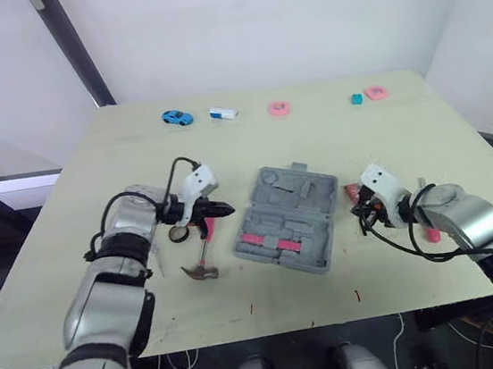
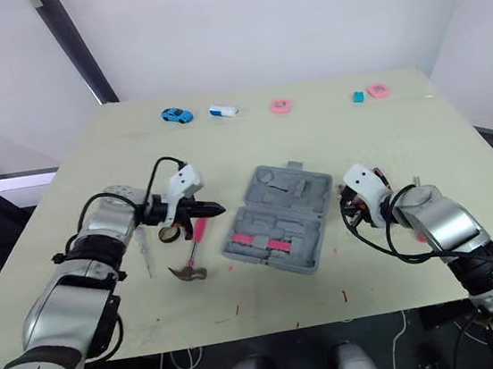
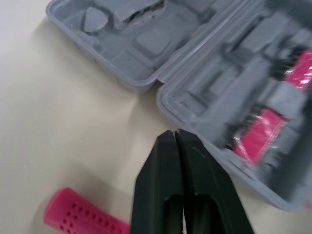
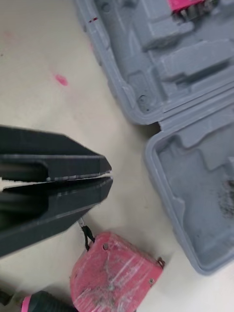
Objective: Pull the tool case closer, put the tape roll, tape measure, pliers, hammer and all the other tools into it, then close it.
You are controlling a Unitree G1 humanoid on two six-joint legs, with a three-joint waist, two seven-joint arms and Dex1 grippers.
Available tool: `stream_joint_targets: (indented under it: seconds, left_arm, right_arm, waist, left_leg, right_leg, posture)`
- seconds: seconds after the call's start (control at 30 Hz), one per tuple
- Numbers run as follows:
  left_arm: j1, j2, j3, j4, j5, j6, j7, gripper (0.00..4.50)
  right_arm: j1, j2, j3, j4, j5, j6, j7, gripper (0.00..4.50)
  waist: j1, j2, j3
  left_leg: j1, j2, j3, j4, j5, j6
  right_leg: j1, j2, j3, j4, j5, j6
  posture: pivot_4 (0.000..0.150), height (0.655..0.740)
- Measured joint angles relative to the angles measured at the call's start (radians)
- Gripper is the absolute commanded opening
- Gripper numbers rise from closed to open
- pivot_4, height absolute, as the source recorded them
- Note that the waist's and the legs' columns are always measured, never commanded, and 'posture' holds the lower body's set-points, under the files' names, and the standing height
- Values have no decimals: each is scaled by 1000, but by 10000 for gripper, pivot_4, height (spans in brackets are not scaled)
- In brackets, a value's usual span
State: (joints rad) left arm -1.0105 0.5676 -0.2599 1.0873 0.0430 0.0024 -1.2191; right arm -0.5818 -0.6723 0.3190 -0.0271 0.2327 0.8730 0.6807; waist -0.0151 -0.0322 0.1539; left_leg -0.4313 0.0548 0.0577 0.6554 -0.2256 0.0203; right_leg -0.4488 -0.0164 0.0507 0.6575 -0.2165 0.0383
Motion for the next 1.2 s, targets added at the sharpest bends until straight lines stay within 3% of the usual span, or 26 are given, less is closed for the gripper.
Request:
stream_joint_targets:
  seconds: [0.33,0.57,0.8,1.2]
  left_arm:
    - [-88,-97,-26,187,159,-56,183,421]
    - [-116,-147,-22,235,209,-50,231,421]
    - [-116,-139,18,258,208,-35,125,421]
    - [1,-123,65,144,154,-17,-95,421]
  right_arm:
    - [-53,57,117,105,-121,-5,35,141]
    - [-151,153,193,284,-205,-90,79,141]
    - [-195,205,193,407,-271,-210,143,141]
    - [-155,136,192,354,-312,-271,305,141]
  waist:
    - [0,0,0]
    - [-2,0,0]
    - [-13,0,0]
    - [-16,0,0]
  left_leg:
    - [0,0,-1,2,0,0]
    - [-1,0,-1,5,0,0]
    - [-1,0,-5,9,0,0]
    - [-2,0,-8,10,0,0]
  right_leg:
    - [0,0,0,2,0,0]
    - [0,0,-1,4,0,0]
    - [2,0,-4,6,0,0]
    - [3,0,-7,6,0,0]
  posture:
    - [1500,7400]
    - [1500,7400]
    - [1500,7400]
    - [1500,7400]
